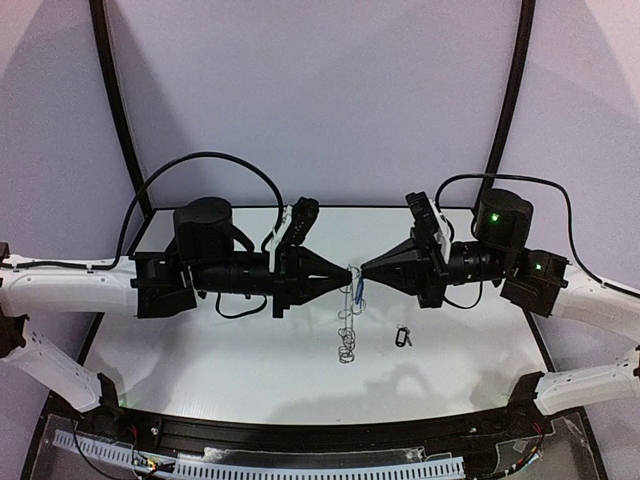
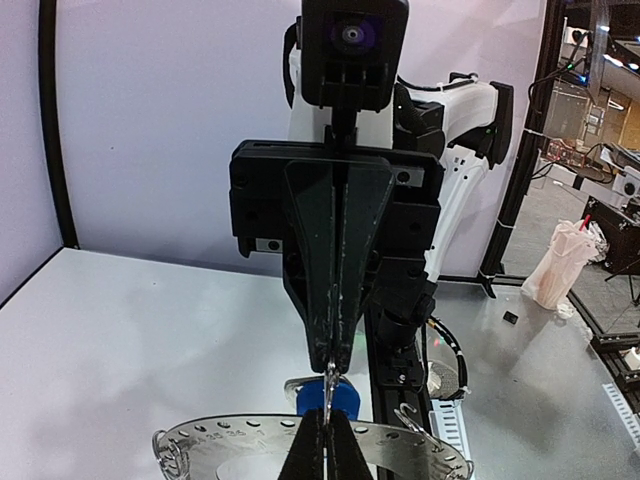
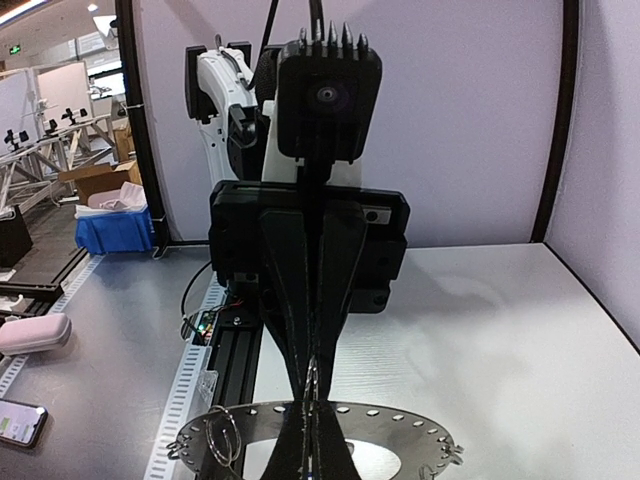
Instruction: Put the keys on the keyring
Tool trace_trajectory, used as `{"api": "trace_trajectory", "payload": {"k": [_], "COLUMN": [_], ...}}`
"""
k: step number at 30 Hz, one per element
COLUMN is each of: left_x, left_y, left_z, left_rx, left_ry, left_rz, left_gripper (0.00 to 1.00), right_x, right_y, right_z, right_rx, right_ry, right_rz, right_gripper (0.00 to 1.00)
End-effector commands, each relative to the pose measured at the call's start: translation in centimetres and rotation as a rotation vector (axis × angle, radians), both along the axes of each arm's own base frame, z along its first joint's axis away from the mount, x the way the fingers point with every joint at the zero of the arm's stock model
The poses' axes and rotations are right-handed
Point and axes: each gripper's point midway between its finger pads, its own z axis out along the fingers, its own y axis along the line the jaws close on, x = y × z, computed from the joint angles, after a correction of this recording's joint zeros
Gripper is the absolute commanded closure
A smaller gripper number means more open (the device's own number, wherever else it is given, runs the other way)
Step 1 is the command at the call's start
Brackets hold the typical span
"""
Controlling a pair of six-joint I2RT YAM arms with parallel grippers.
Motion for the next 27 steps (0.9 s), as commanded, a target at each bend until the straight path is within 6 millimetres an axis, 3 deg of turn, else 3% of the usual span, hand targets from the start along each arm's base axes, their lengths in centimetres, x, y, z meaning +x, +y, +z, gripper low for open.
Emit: {"api": "trace_trajectory", "payload": {"k": [1,8,12,17,27], "left_x": [-0.3,0.9,2.5,3.3,4.2], "left_y": [0.2,0.2,0.5,0.7,0.7], "left_z": [0.5,0.3,0.4,1.0,0.1], "left_rx": [-0.017,-0.009,-0.018,-0.061,-0.028], "left_ry": [-0.022,-0.020,-0.017,-0.030,-0.102], "left_rz": [-0.015,0.055,0.157,0.206,0.302], "left_gripper": [0.99,0.99,0.99,0.99,0.99], "right_x": [0.6,0.5,0.9,1.5,1.6], "right_y": [0.3,0.4,0.5,0.8,0.8], "right_z": [1.2,1.3,0.2,-0.4,0.8], "right_rx": [0.015,0.017,-0.016,-0.021,0.030], "right_ry": [-0.009,0.018,0.078,0.144,0.222], "right_rz": [-0.036,-0.023,-0.046,-0.071,-0.082], "right_gripper": [1.00,1.00,1.00,1.00,1.00]}}
